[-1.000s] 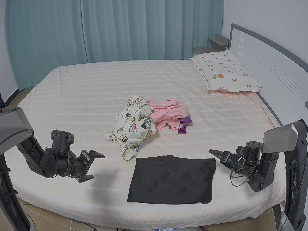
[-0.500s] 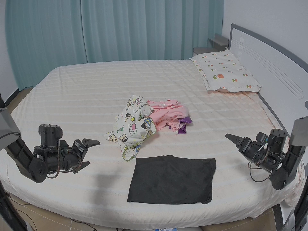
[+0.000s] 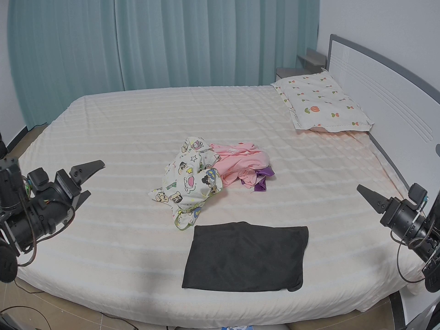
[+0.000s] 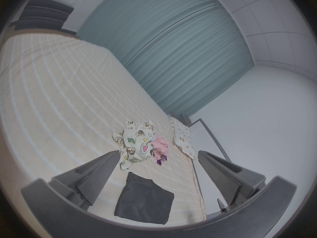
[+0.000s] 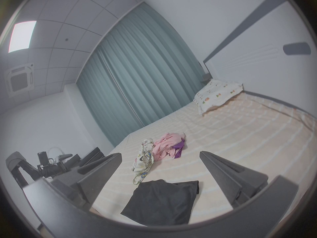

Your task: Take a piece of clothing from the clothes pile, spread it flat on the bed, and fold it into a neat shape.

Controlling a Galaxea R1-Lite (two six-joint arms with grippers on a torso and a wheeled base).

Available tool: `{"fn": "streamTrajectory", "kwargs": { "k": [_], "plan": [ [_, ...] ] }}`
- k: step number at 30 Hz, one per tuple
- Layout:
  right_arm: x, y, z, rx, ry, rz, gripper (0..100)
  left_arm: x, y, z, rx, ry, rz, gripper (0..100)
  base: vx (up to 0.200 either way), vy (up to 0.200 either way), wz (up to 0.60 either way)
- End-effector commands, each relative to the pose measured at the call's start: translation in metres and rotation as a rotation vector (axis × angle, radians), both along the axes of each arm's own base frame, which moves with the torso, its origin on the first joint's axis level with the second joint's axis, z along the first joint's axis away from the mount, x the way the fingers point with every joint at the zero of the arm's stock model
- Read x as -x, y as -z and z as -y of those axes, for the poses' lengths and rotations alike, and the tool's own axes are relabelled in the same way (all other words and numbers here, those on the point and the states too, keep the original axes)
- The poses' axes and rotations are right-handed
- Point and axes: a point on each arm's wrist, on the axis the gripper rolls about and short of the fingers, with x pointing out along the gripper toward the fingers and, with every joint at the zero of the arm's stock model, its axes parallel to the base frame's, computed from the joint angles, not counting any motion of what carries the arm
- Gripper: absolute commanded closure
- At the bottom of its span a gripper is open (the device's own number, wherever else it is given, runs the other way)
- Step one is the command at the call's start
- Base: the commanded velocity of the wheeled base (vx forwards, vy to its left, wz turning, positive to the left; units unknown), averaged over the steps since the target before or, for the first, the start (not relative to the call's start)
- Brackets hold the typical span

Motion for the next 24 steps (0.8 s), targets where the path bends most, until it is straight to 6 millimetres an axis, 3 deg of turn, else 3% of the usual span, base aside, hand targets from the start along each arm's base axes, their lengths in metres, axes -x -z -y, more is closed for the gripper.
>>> {"fn": "streamTrajectory", "kwargs": {
  "k": [1, 12, 17, 24],
  "plan": [
    [0.046, -0.024, 0.006, 0.061, 0.008, 0.137, 0, 0.070, -0.032, -0.007, -0.016, -0.017, 0.189, 0, 0.000, 0.000, 0.00],
    [0.084, -0.034, 0.009, 0.082, -0.008, 0.162, 0, 0.138, -0.028, -0.013, -0.021, -0.014, 0.235, 0, 0.000, 0.000, 0.00],
    [0.107, -0.030, 0.012, 0.085, -0.004, 0.142, 0, 0.171, -0.005, -0.016, -0.127, 0.000, 0.248, 0, 0.000, 0.000, 0.00],
    [0.134, -0.011, 0.015, 0.131, -0.019, 0.025, 0, 0.193, 0.014, -0.018, -0.179, -0.004, 0.230, 0, 0.000, 0.000, 0.00]
  ]
}}
